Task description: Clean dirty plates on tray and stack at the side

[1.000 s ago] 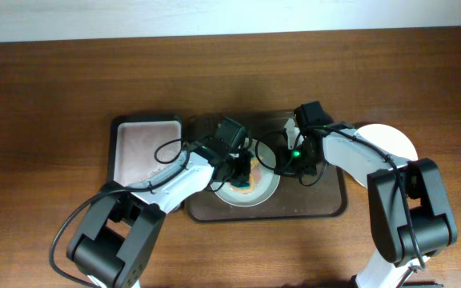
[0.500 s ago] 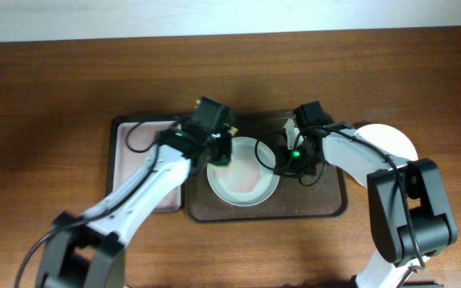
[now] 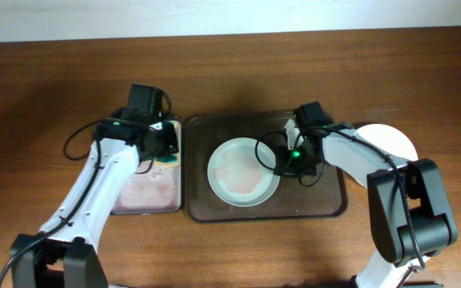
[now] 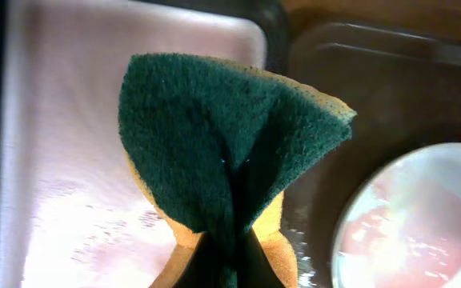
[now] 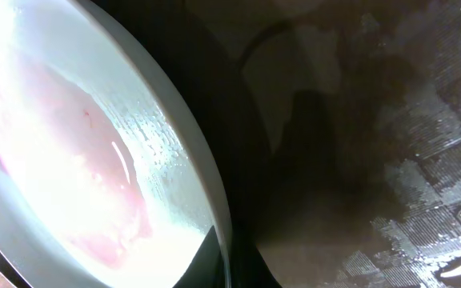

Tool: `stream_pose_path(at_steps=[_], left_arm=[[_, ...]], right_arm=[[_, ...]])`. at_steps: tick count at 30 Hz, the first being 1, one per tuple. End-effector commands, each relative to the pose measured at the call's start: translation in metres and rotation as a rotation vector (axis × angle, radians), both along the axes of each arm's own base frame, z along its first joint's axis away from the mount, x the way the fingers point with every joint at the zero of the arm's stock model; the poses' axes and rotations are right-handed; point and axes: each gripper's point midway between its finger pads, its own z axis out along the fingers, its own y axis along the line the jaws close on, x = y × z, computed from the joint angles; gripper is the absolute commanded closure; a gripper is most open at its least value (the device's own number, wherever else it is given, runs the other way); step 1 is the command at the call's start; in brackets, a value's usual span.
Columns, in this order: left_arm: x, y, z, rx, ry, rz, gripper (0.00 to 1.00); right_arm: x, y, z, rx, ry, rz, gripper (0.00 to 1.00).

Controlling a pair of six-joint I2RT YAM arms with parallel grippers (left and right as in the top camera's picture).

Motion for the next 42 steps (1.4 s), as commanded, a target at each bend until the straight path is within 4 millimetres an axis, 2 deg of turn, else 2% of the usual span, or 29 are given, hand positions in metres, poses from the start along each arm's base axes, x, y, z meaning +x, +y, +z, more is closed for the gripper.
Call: stream_pose_path(at_steps=[1,2,5,11,14,17,19,21,22,23,24,29,34,37,42], left_arm=[[-0.004,0.019,-0.005,0.051,0.004,-0.068,1.00],[-0.007,0.025,-0.014,0.052,0.017,-0.053,1.00],[-0.011,0.030,-0.026,0.057,0.023,-0.053,1.00],[-0.015,0.028,-0.052,0.044,0.002,-0.104,1.00],[-0.017,0.028,-0.064,0.043,-0.010,-0.104,1.00],[-0.021,0.028,-0.075,0.043,-0.004,-0.104,1.00],[-0.023,0.029,-0.079,0.043,-0.002,-0.104,1.00],[-0.024,0.029,-0.081,0.043,-0.001,-0.104,0.81],[-0.024,0.029,-0.081,0.043,-0.001,-0.104,0.69],[-0.024,0.029,-0.081,0.043,-0.001,-0.104,0.51],[-0.024,0.029,-0.081,0.043,-0.001,-0.104,0.43],[-0.031,0.030,-0.084,0.045,0.028,-0.104,0.37],[-0.042,0.031,-0.088,0.049,0.076,-0.105,0.37],[-0.048,0.032,-0.090,0.050,0.101,-0.106,0.36],[-0.055,0.033,-0.093,0.052,0.130,-0.106,0.33]], right_arm=[[0.011,-0.010,0.019,-0.074,-0.069,-0.003,0.96],[0.018,-0.022,0.032,-0.141,-0.114,-0.018,0.96],[0.027,-0.038,0.055,-0.233,-0.187,-0.037,0.96],[0.039,-0.083,0.111,-0.489,-0.394,-0.067,0.96],[0.042,-0.097,0.132,-0.629,-0.483,-0.047,0.96],[0.045,-0.102,0.149,-0.762,-0.559,0.002,0.96],[0.045,-0.102,0.155,-0.834,-0.588,0.014,0.96],[0.045,-0.099,0.161,-0.890,-0.617,0.023,0.96],[0.045,-0.096,0.165,-0.914,-0.633,0.029,0.96],[0.045,-0.092,0.168,-0.932,-0.651,0.036,0.96],[0.045,-0.089,0.171,-0.953,-0.671,0.040,0.96],[0.044,-0.072,0.191,-1.056,-0.775,0.042,0.96],[0.042,-0.057,0.213,-1.138,-0.879,0.018,0.96],[0.041,-0.048,0.215,-1.126,-0.904,0.021,0.96],[0.041,-0.047,0.216,-1.124,-0.907,0.019,0.96]])
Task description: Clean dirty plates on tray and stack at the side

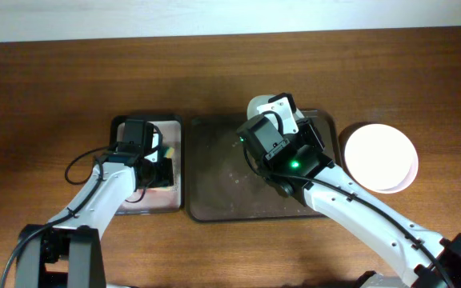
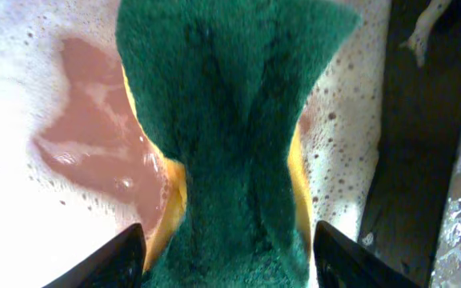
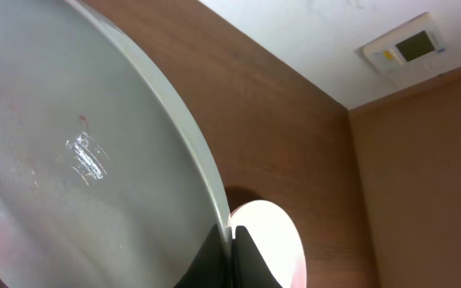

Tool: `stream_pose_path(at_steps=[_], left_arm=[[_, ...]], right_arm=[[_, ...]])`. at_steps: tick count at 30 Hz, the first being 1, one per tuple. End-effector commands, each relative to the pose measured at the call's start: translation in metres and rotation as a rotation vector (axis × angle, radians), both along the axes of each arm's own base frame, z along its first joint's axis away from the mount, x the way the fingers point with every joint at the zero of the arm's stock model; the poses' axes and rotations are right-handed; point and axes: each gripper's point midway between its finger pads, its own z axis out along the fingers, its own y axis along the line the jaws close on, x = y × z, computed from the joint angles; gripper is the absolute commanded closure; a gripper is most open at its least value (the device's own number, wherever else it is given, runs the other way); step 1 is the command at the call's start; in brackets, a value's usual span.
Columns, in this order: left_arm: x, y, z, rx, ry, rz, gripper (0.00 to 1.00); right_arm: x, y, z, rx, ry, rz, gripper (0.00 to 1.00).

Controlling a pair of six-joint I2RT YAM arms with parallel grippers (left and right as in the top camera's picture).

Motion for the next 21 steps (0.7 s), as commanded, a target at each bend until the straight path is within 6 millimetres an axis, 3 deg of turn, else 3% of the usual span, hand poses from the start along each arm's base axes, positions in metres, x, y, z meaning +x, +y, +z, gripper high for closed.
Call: stream_pose_path(at_steps=[1,10,12,15,18,21], left_arm=[[-0.008,0.001,-0.007,-0.001,0.031,-0.009,0.33],[-0.028,0.003,-0.024,0.003,0.074,-0.009,0.33],[-0.030,0.003,-0.025,0.004,0.079,-0.009,0.47],[-0.025,0.003,-0.024,0.002,0.060,-0.009,0.90],[-0.022,0.003,-0.024,0.002,0.049,-0.009,0.99],[-0.023,0.007,-0.023,0.025,0.050,-0.004,1.00]], right_arm=[[0.001,-0.004,0.022,0.004,-0.071,-0.028,0.96],[0.001,-0.003,0.021,0.010,-0.071,-0.029,0.96],[0.001,-0.003,0.021,0.010,-0.071,-0.028,0.96],[0.001,-0.003,0.021,0.011,-0.070,-0.027,0.96],[0.001,-0.002,0.020,0.016,-0.067,-0.026,0.96],[0.001,-0.002,0.020,0.016,-0.067,-0.026,0.96]])
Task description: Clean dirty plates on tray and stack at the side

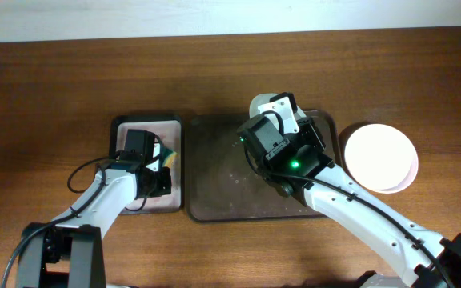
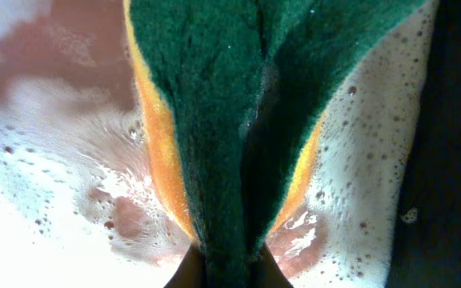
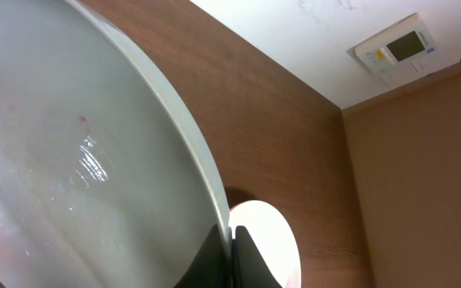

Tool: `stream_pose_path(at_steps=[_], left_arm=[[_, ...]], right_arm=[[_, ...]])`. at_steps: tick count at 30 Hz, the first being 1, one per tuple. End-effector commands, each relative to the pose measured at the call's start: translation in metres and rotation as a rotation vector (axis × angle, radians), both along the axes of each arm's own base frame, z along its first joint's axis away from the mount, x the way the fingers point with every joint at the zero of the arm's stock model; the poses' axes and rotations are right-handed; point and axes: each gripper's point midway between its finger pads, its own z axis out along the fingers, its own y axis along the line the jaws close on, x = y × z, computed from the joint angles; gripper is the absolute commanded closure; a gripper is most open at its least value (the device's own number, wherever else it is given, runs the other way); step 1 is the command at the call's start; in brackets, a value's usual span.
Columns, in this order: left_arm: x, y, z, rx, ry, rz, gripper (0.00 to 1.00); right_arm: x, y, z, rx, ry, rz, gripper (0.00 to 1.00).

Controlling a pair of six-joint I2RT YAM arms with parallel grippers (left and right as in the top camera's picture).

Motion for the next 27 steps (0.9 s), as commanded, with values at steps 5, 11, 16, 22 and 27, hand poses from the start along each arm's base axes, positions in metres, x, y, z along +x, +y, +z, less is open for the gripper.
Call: stream_pose_path(at_steps=[5,11,16,22,27], left_arm=[[-0.006,0.007,0.009,0.030,0.001,0.008,0.88],[0.015,0.005,0.058,0.010,-0.162,0.010,0.48],[0.033,0.013,0.069,0.057,-0.256,0.033,0.39],[0.043,0.014,0.056,0.066,-0.252,0.036,0.30],[0.042,0.014,0.043,0.071,-0.218,0.035,0.27]], right_arm=[[0.001,0.000,0.018,0.025,-0.059,-0.017,0.96],[0.001,0.000,0.019,0.026,-0.060,-0.017,0.96],[0.001,0.000,0.019,0.026,-0.060,-0.017,0.96],[0.001,0.000,0.018,0.025,-0.059,-0.017,0.96],[0.001,0.000,0.018,0.025,-0.059,-0.017,0.96]])
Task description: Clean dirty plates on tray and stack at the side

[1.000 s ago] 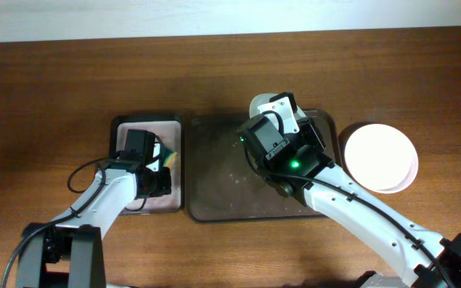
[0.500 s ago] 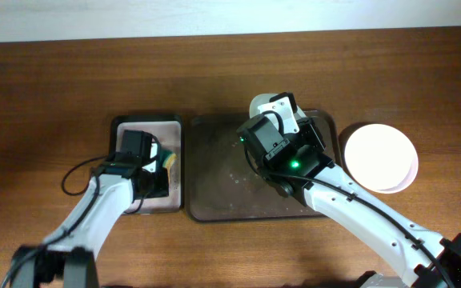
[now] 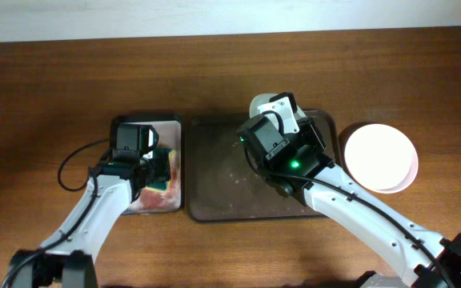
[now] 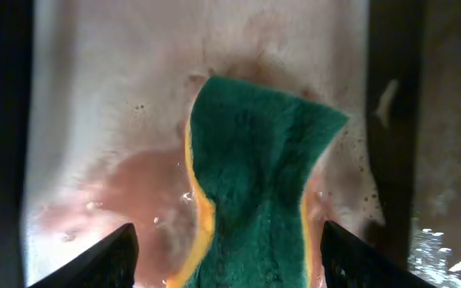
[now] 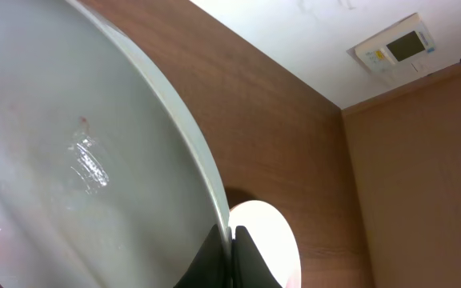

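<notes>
My right gripper (image 5: 230, 240) is shut on the rim of a white plate (image 5: 78, 160) and holds it tipped up on edge above the dark tray (image 3: 214, 188); faint pink smears and water show on its face. From overhead only the plate's edge (image 3: 261, 104) shows past the right gripper (image 3: 274, 120). A green and yellow sponge (image 4: 254, 160) lies in the soapy tub (image 3: 130, 124). My left gripper (image 4: 229, 236) stands open on either side of the sponge (image 3: 157, 178), its fingers apart from it.
A clean white plate (image 3: 377, 158) lies on the table right of the tray and shows as a bright plate (image 5: 258, 240) in the right wrist view. The tub holds pinkish foamy water (image 4: 118, 200). The tray's floor is wet.
My left gripper was shut, squeezing the sponge in the foam; now it is open and farther back, with the sponge lying loose in the tub. The right arm and plate have not moved.
The plate lay flat in the tray with my right gripper at its rim, and the left held the sponge pinched over the tub. Then the plate stood lifted on edge while the left gripper was open around the sponge in the foam, then shut on it, now open.
</notes>
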Tool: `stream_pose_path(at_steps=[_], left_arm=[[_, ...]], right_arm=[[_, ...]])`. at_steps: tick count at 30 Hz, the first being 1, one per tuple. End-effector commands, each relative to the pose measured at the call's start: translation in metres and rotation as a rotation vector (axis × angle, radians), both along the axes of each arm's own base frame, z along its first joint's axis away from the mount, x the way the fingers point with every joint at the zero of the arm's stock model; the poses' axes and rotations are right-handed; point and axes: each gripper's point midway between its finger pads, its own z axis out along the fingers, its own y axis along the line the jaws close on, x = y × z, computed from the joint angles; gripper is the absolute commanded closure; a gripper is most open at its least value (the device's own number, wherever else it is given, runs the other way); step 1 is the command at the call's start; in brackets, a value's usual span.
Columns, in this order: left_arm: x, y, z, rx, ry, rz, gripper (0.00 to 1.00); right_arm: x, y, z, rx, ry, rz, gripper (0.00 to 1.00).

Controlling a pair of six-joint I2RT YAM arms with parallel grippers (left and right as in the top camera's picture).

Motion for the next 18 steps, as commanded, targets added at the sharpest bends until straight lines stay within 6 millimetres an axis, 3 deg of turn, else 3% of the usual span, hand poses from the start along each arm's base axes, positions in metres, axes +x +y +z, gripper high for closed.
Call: stream_pose_path(at_steps=[1,6,9,18], left_arm=[[0.009,0.003,0.000,0.013,-0.014,0.009,0.27],[0.029,0.000,0.011,0.000,-0.106,0.009,0.18],[0.037,-0.005,0.012,-0.023,-0.134,-0.002,0.18],[0.040,-0.017,-0.034,-0.076,-0.048,-0.034,0.18]], right_arm=[[0.001,0.000,0.019,0.025,-0.059,-0.016,0.96],[0.001,0.000,0.018,0.024,-0.059,-0.016,0.96],[0.001,0.000,0.018,0.024,-0.059,-0.016,0.96],[0.001,0.000,0.018,0.024,-0.059,-0.016,0.96]])
